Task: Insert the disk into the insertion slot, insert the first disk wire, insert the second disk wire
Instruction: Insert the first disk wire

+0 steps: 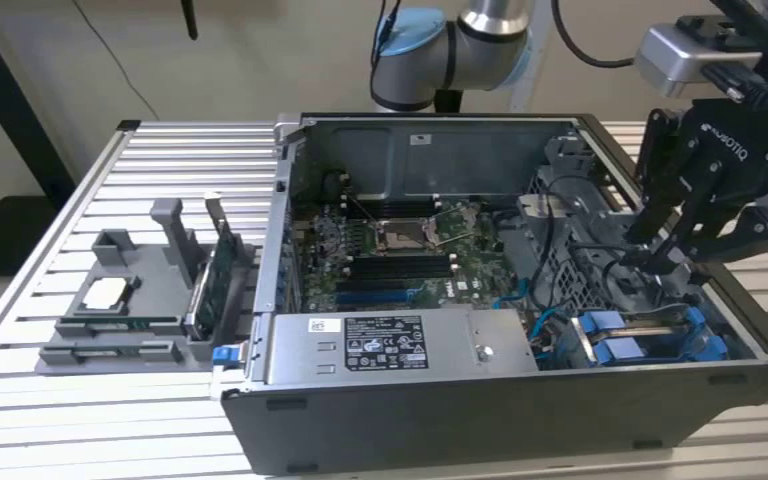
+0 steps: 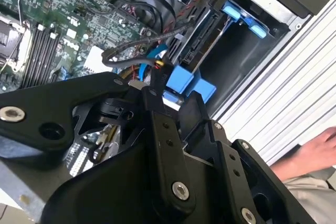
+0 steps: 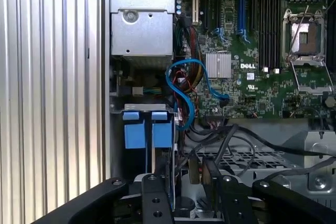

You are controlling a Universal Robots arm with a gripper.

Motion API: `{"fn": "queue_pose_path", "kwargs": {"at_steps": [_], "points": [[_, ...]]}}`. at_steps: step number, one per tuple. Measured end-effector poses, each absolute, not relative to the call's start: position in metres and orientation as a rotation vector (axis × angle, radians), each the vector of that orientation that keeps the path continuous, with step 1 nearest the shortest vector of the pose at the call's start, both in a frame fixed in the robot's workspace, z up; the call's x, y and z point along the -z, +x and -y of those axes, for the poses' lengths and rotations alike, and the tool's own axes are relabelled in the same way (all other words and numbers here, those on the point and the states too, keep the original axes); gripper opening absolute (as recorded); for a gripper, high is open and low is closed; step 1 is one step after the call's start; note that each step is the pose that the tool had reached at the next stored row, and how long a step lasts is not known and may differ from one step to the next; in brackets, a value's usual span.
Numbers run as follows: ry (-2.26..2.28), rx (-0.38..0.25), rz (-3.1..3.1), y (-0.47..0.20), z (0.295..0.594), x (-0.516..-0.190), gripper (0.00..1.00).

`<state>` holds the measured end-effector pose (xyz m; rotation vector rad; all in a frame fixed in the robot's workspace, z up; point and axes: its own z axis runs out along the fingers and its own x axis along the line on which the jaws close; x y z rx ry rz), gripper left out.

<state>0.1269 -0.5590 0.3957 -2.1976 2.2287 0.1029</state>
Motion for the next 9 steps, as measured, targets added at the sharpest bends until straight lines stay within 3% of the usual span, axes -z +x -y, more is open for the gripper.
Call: {"fn": "queue_pose_path", "kwargs": {"at_steps": [9], "points": [[-2.193, -0.113, -2.223, 0.1269, 0.5590, -0.3902, 0.41]]}}
